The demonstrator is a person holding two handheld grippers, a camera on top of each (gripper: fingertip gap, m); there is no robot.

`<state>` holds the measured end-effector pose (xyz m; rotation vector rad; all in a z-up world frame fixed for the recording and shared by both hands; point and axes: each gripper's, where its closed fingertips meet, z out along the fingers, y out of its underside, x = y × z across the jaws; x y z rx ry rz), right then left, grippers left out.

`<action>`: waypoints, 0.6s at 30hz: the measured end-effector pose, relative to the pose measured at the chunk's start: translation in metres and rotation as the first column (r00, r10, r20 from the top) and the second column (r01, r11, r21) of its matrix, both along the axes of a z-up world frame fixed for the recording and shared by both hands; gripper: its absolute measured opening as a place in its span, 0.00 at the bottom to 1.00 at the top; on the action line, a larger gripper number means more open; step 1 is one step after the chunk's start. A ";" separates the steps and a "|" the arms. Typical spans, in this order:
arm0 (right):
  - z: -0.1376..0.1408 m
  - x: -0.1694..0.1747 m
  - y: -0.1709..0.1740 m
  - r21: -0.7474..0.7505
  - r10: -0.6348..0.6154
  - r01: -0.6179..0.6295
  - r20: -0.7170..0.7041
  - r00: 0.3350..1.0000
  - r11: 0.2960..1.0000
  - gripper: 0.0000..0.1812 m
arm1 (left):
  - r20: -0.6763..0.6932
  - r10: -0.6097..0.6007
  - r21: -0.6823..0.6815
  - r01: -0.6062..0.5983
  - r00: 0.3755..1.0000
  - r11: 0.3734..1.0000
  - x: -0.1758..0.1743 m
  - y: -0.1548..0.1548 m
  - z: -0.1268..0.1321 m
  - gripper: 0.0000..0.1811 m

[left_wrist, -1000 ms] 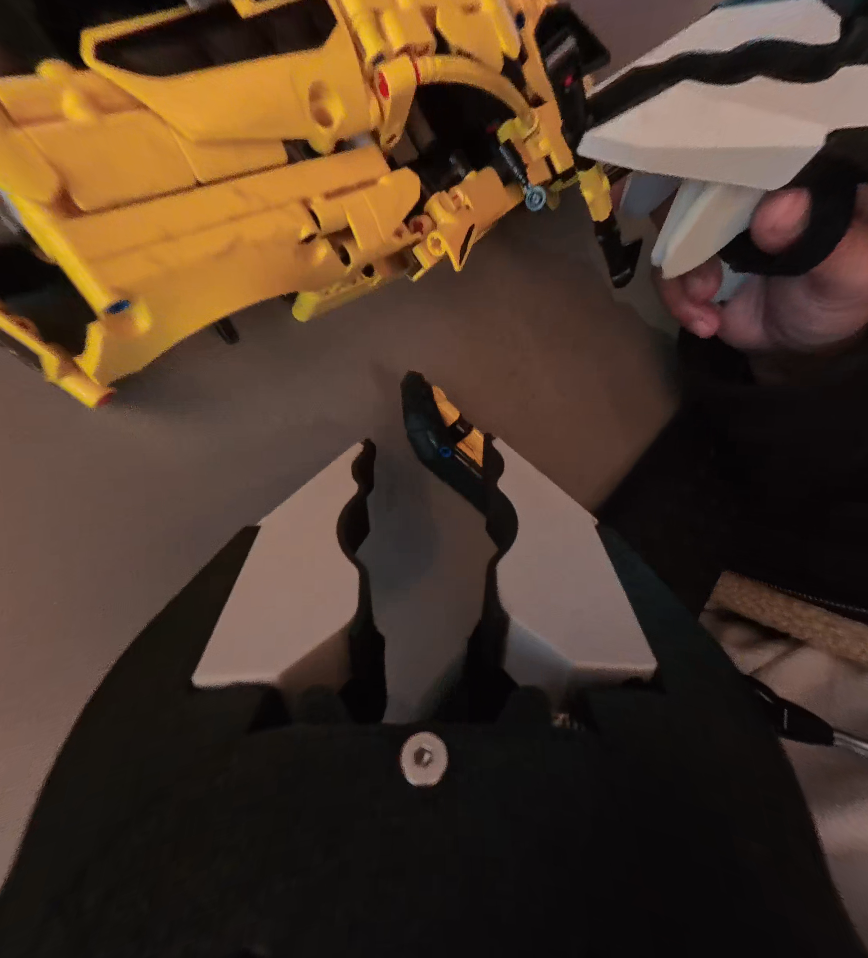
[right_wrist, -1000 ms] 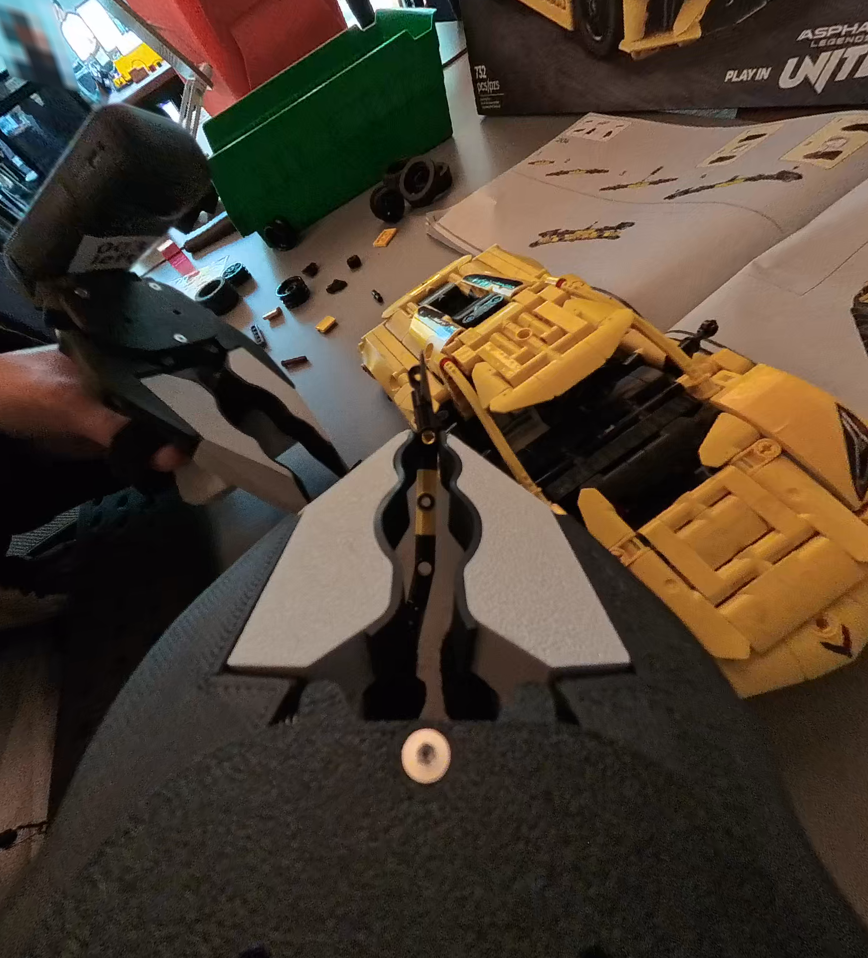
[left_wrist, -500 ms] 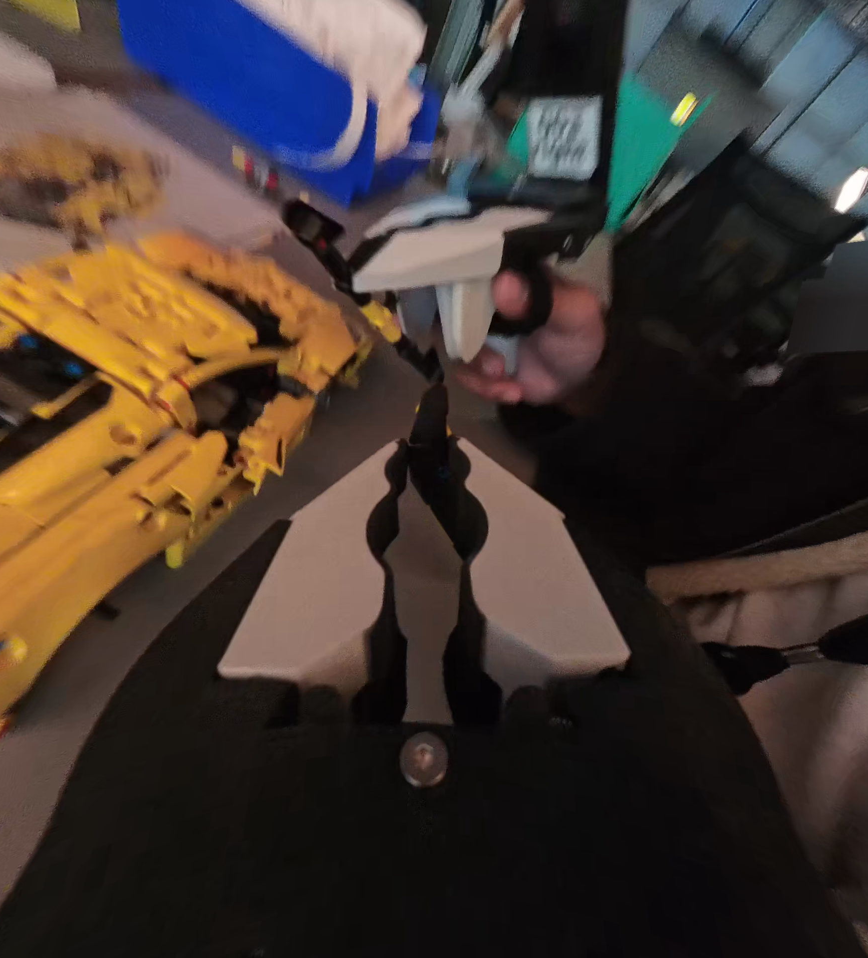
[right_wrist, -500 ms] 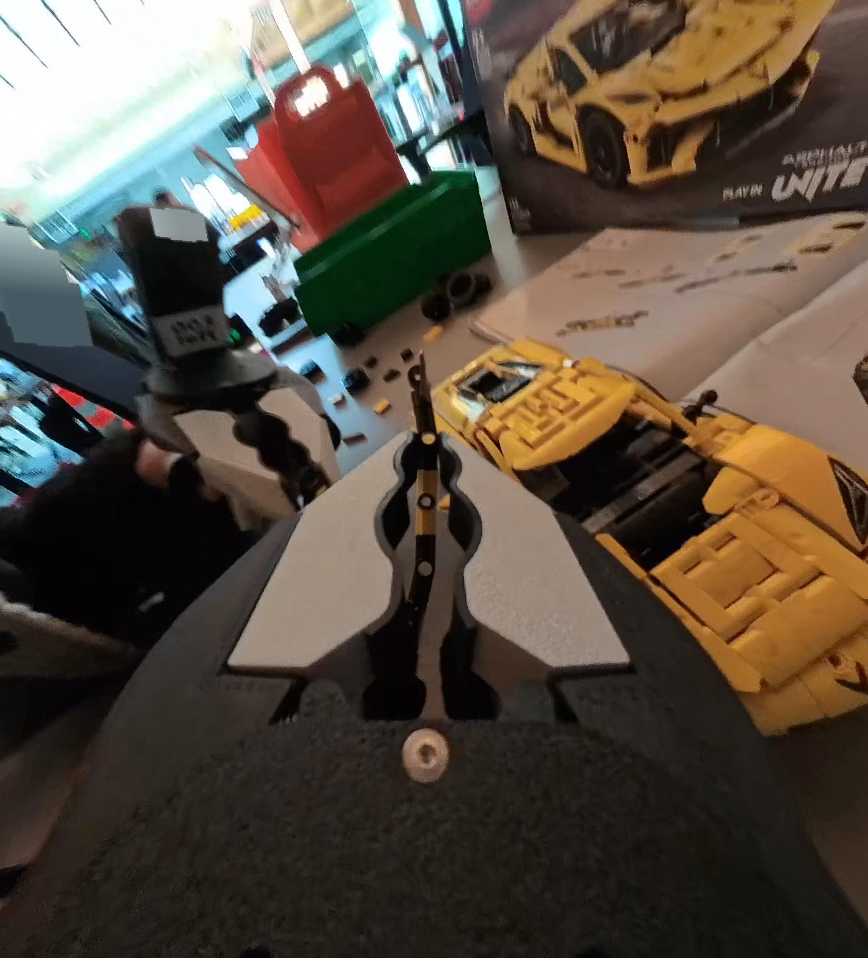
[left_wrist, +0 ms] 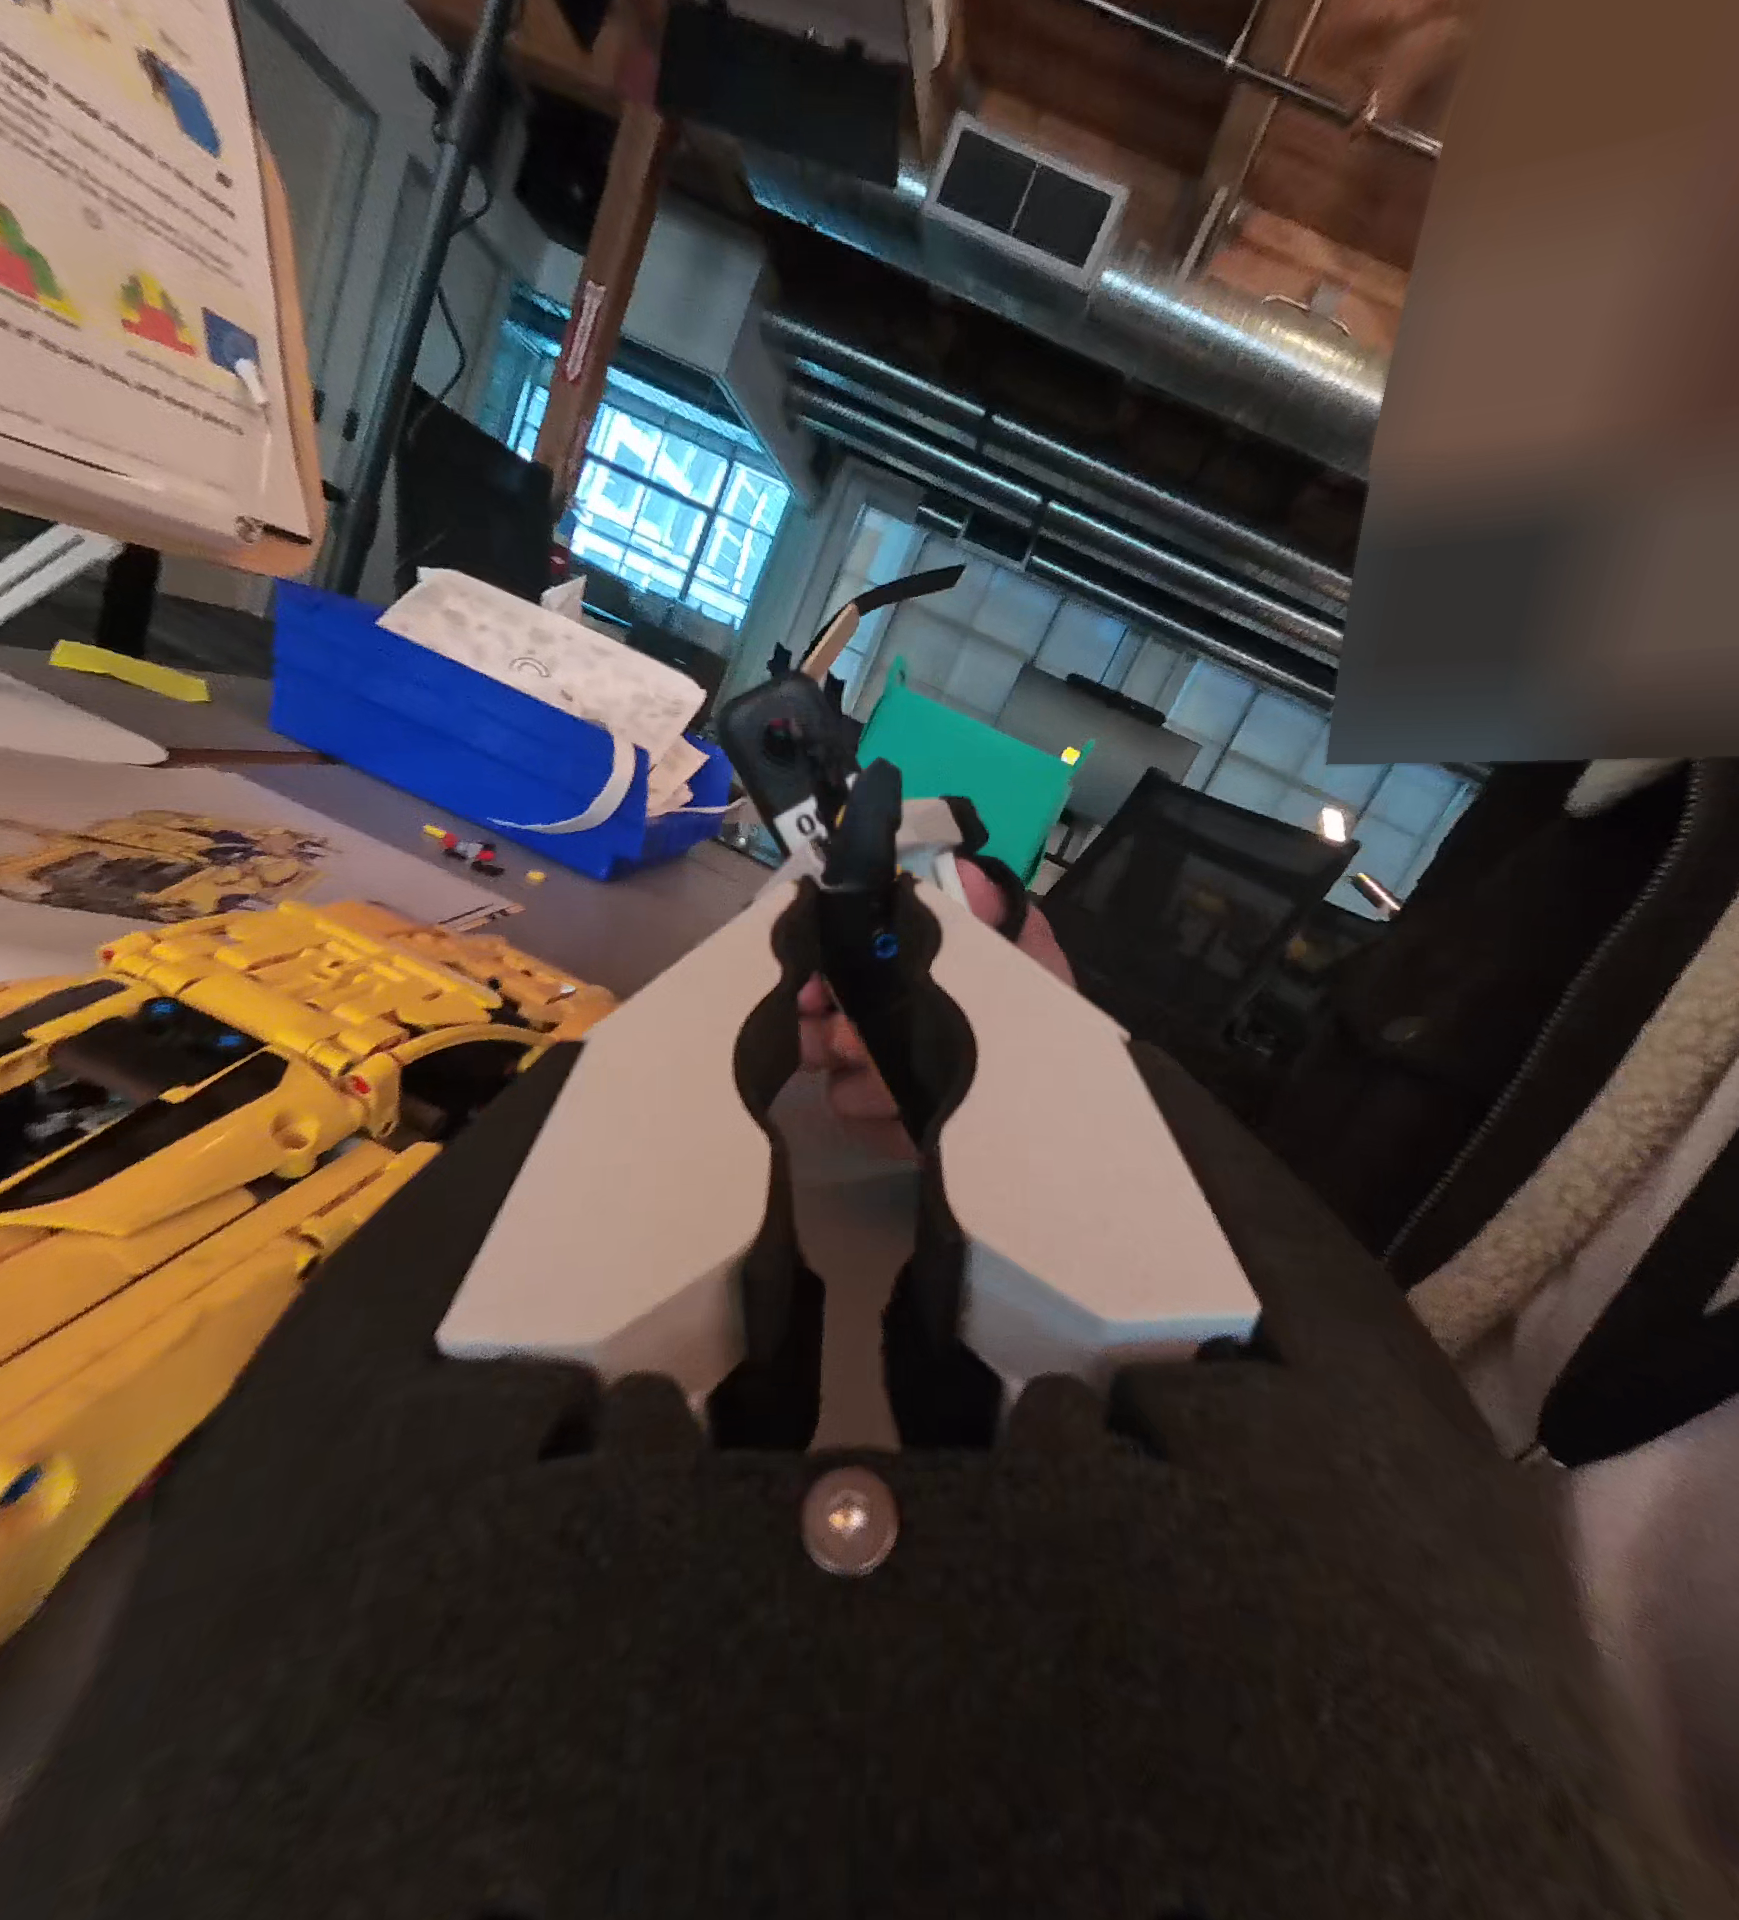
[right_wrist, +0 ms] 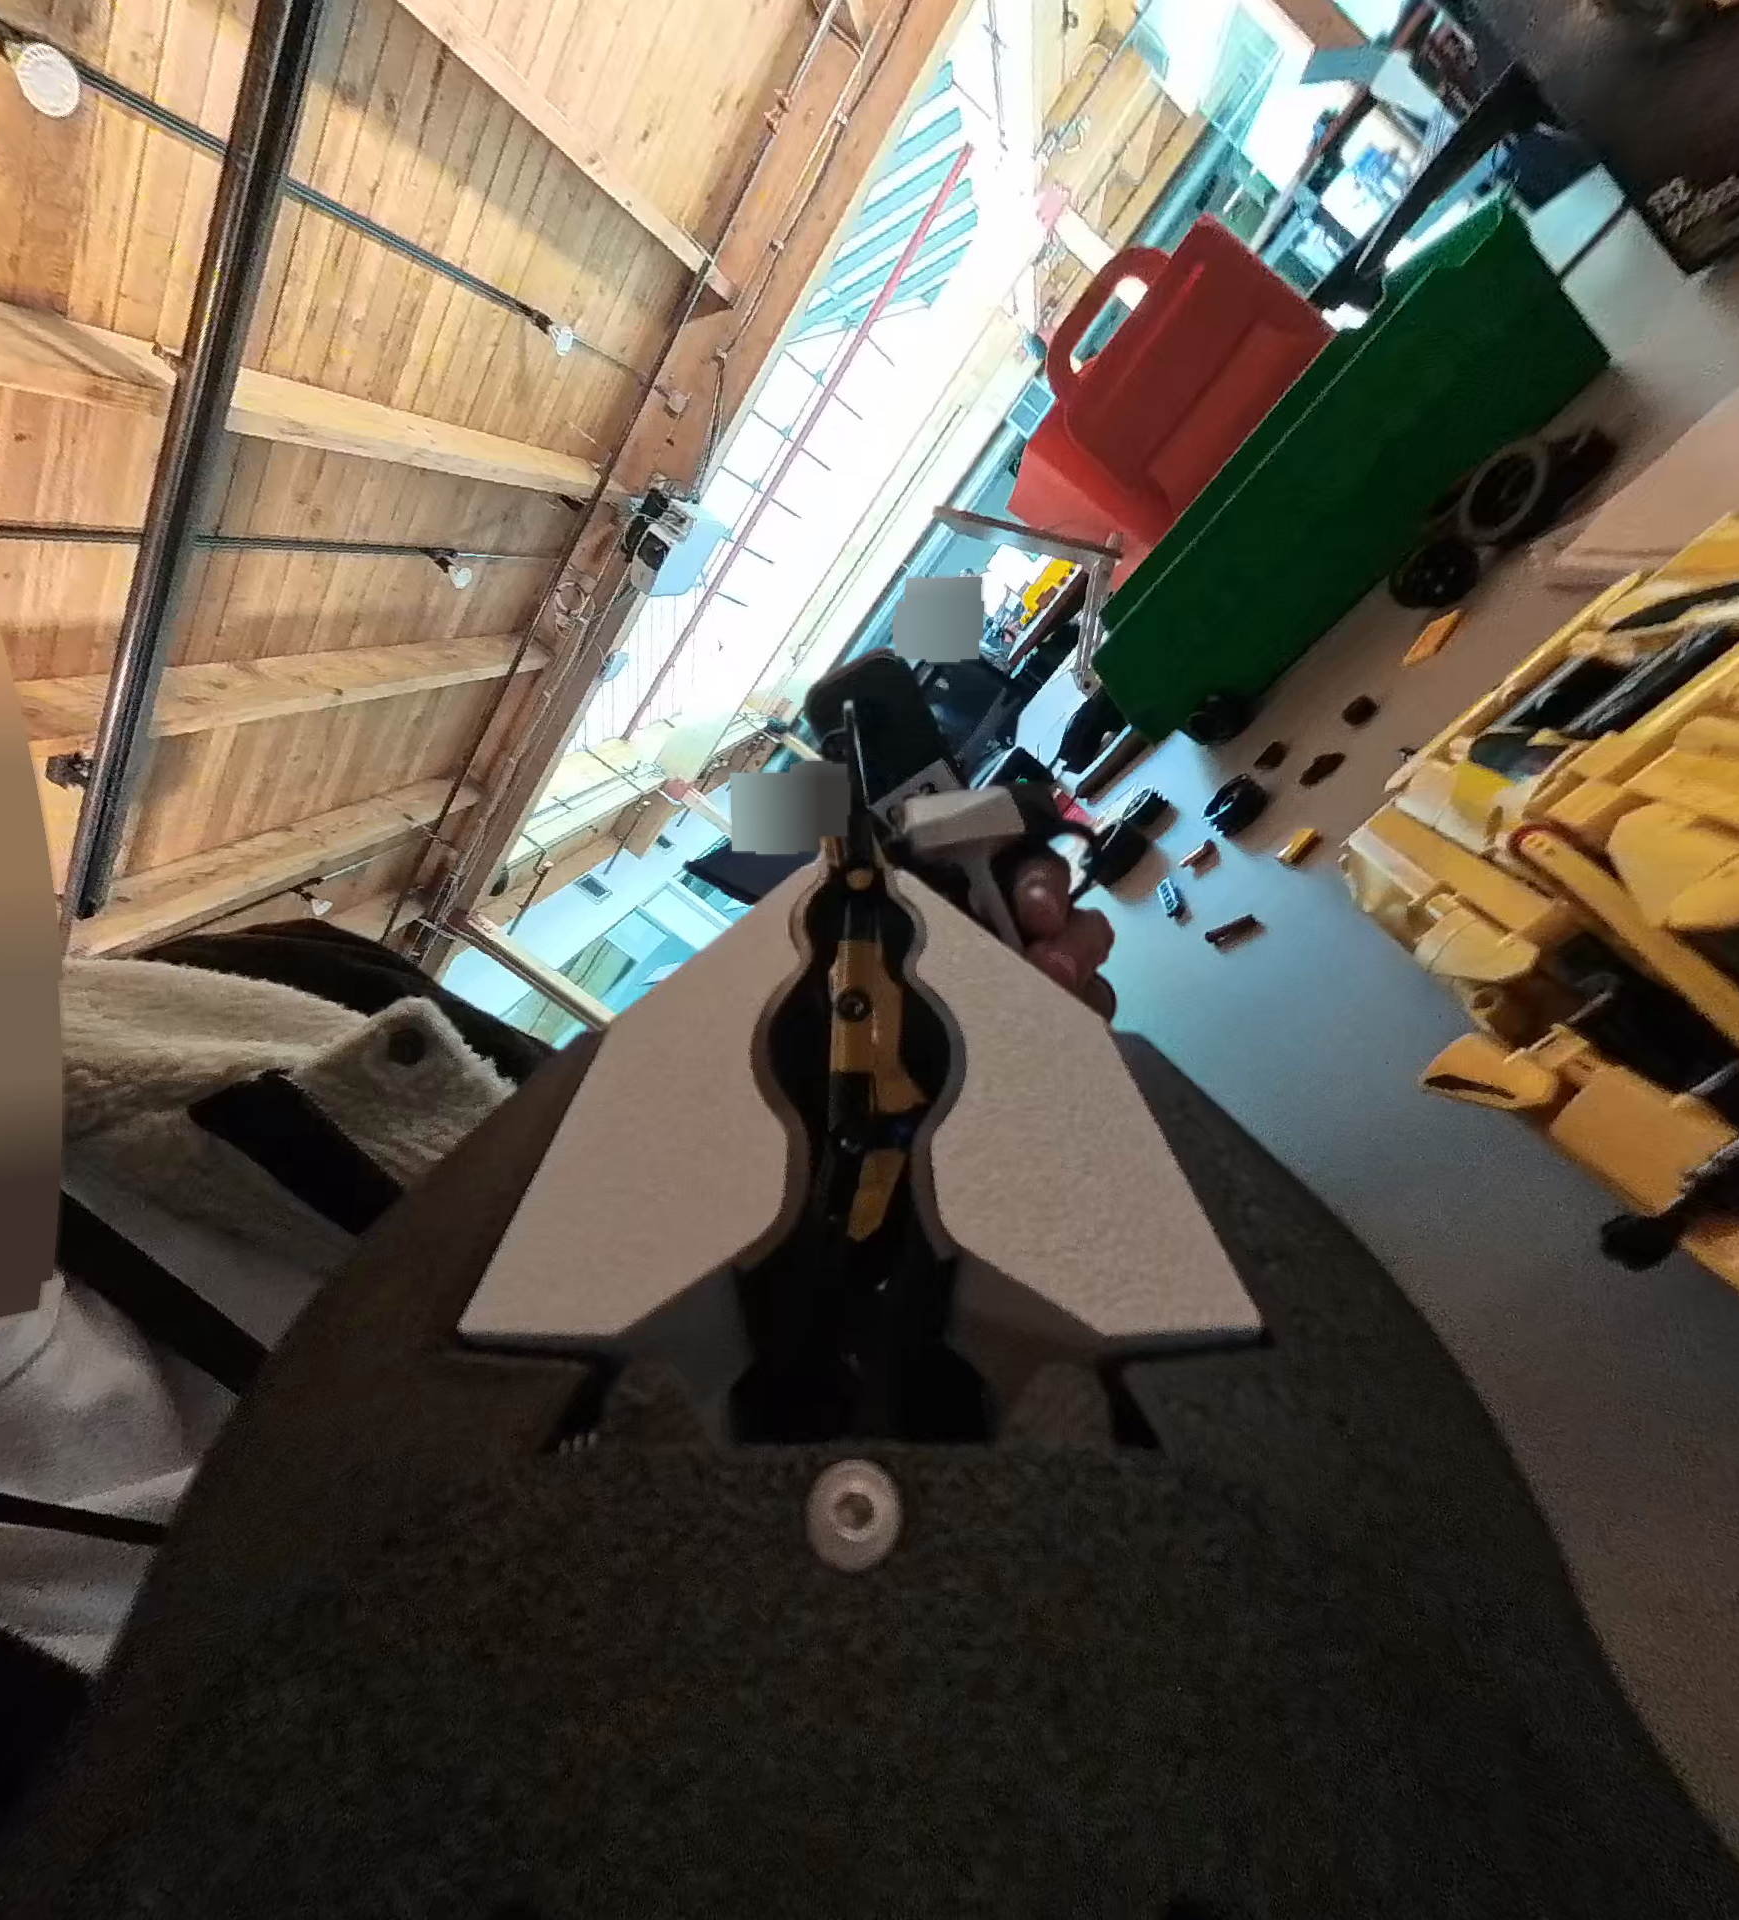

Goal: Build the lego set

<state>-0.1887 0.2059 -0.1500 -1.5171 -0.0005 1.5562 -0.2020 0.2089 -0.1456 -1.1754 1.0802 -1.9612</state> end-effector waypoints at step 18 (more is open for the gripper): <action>-0.007 0.003 0.013 -0.041 -0.069 0.068 -0.034 0.997 0.997 0.03 | 0.007 0.034 -0.197 -0.032 0.999 0.980 0.005 0.014 0.000 0.08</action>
